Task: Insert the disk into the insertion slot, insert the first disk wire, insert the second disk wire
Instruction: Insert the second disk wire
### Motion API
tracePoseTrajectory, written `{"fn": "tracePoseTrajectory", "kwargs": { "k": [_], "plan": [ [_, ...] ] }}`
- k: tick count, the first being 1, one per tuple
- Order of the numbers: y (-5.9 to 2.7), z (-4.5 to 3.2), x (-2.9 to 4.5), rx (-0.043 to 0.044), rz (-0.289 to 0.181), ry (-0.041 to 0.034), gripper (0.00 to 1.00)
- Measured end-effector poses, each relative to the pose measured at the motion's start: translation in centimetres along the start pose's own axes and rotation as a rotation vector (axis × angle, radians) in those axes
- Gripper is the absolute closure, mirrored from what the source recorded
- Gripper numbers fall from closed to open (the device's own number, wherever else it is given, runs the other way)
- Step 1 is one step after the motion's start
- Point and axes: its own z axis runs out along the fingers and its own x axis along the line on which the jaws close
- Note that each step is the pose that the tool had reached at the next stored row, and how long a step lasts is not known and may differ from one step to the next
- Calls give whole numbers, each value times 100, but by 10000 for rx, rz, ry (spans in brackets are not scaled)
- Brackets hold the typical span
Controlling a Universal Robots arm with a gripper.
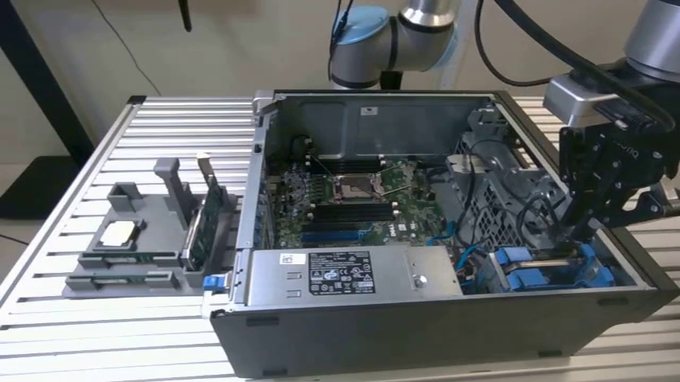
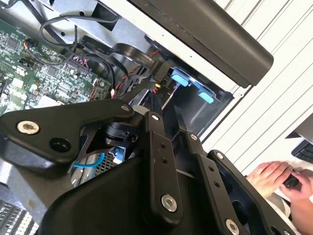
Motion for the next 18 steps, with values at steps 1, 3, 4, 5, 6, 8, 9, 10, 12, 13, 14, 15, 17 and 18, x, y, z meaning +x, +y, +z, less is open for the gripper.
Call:
{"fn": "tracePoseTrajectory", "kwargs": {
  "k": [1, 3, 4, 5, 6, 8, 9, 10, 12, 13, 14, 15, 17, 18],
  "plan": [
    [0, 0, 0, -4, 0, 0, 74],
    [-1, -1, 0, -28, -2, 1, 74],
    [-1, -2, 0, -48, -3, 2, 74],
    [-2, -2, 0, -71, -4, 0, 74],
    [-2, -2, 0, -97, -5, -3, 74],
    [-5, -5, 1, -159, -9, -4, 74],
    [-7, -6, 1, -195, -11, -6, 74],
    [-10, -7, 1, -233, -13, -8, 74],
    [-16, -8, 1, -303, -17, -11, 74],
    [-19, -8, 1, -334, -19, -13, 74],
    [-23, -9, 1, -365, -20, -13, 74],
    [-26, -9, 1, -391, -22, -15, 74],
    [-30, -8, 1, -424, -24, -17, 74],
    [-32, -8, 2, -438, -24, -17, 74]
  ]
}}
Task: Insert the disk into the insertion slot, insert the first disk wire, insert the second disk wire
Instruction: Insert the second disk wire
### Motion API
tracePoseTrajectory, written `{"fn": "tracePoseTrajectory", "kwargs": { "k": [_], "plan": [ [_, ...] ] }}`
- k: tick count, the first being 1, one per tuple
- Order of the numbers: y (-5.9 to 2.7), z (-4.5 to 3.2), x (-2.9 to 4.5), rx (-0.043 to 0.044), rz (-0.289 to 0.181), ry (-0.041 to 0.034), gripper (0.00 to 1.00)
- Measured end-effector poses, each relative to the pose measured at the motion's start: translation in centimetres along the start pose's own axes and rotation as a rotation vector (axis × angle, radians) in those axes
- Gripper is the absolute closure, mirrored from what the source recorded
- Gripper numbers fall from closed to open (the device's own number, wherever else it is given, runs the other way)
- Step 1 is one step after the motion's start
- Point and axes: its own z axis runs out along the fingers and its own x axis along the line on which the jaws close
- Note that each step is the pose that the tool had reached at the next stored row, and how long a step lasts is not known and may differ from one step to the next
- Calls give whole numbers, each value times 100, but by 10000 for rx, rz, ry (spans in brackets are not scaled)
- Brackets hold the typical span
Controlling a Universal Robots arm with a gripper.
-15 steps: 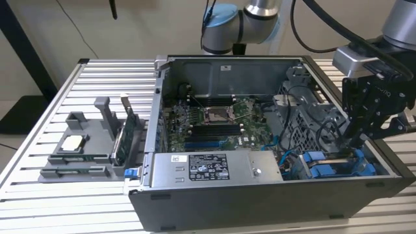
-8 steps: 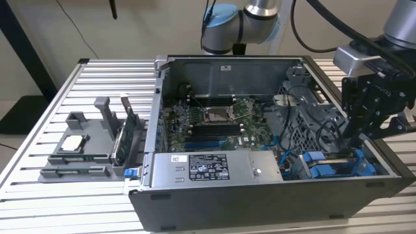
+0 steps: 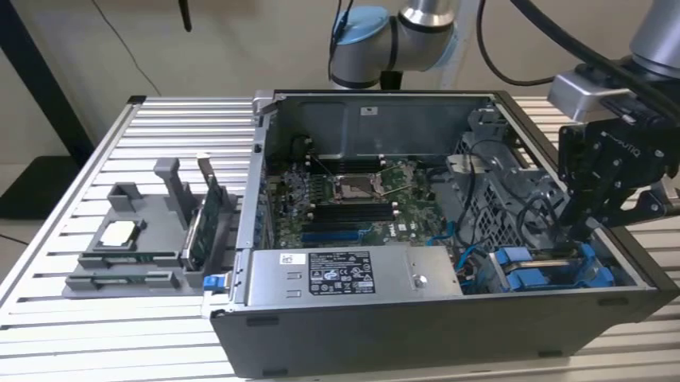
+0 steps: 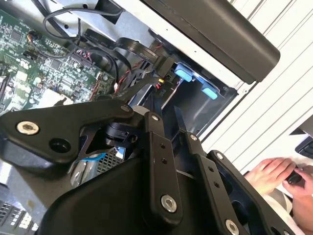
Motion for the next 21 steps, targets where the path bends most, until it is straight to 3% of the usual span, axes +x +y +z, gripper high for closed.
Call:
{"fn": "tracePoseTrajectory", "kwargs": {
  "k": [16, 21],
  "plan": [
    [-75, 0, 1, -105, -6, -5, 74],
    [-95, -72, 4, -131, -8, -6, 74]
  ]
}}
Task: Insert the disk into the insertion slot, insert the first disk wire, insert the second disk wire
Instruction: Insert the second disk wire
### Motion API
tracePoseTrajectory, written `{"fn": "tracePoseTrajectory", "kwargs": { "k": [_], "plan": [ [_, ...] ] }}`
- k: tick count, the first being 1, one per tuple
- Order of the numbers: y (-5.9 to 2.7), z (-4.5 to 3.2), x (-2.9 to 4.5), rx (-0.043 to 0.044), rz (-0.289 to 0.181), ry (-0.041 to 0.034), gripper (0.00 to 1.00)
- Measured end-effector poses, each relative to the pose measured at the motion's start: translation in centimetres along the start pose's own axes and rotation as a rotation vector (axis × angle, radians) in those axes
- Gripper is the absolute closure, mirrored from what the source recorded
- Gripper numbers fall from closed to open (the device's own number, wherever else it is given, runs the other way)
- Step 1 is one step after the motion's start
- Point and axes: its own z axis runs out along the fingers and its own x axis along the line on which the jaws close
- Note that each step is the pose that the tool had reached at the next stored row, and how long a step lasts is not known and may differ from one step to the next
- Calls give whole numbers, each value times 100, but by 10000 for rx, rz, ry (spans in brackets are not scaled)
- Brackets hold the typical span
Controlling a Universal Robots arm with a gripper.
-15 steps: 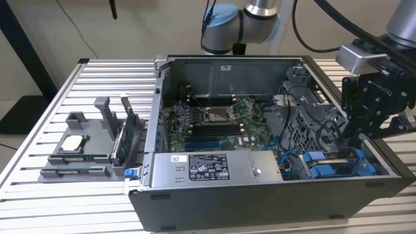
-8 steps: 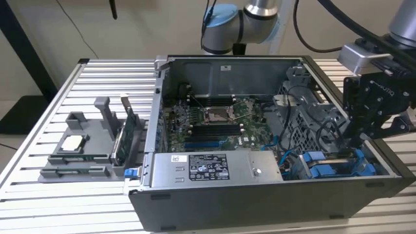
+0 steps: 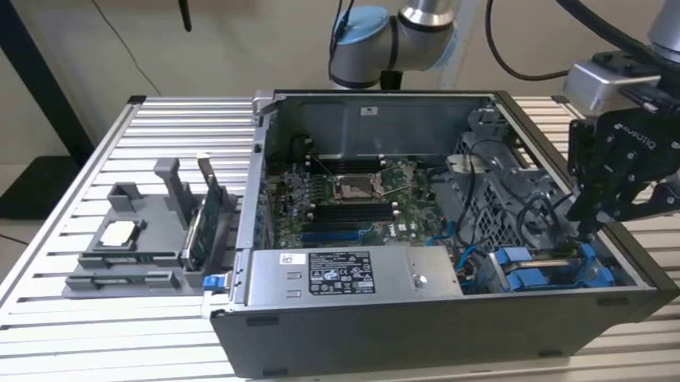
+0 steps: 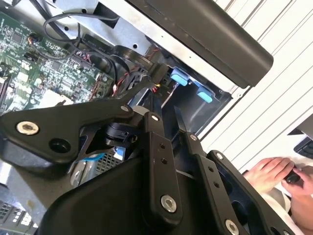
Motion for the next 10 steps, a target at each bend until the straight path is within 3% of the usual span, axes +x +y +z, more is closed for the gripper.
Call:
{"fn": "tracePoseTrajectory", "kwargs": {
  "k": [10],
  "plan": [
    [-19, -306, 16, -25, -1, 1, 74]
  ]
}}
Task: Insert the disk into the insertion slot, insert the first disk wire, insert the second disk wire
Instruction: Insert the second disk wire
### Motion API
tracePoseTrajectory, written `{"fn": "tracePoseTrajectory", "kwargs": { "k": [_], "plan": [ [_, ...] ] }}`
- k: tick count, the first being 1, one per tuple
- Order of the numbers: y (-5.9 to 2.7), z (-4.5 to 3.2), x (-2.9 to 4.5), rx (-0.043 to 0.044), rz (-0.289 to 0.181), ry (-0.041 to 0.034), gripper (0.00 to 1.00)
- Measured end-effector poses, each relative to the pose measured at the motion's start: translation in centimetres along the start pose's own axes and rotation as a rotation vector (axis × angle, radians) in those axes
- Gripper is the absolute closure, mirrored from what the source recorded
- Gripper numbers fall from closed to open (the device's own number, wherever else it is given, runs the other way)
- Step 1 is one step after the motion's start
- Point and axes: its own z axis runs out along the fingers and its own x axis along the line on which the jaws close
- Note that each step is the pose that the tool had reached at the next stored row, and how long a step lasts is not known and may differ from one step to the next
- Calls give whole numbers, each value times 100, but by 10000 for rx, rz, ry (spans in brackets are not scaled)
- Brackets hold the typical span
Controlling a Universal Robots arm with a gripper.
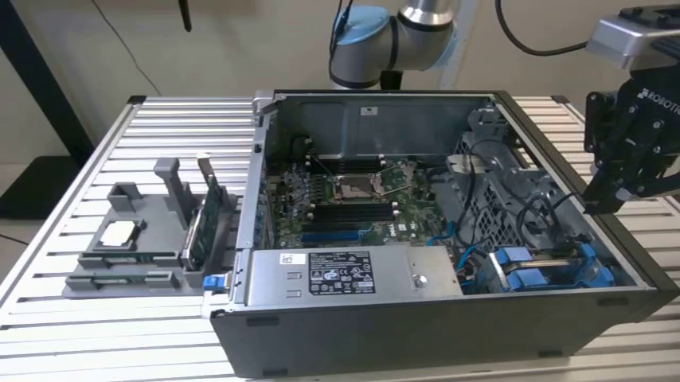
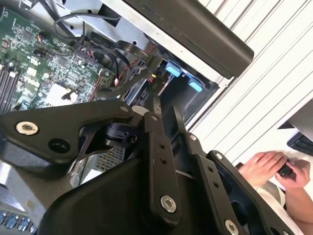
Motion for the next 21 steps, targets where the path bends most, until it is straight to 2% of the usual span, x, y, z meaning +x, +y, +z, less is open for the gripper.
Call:
{"fn": "tracePoseTrajectory", "kwargs": {
  "k": [9, 21],
  "plan": [
    [-12, -6, -12, -2, -2, 0, 74],
    [-191, 29, -72, -36, -8, -4, 74]
  ]
}}
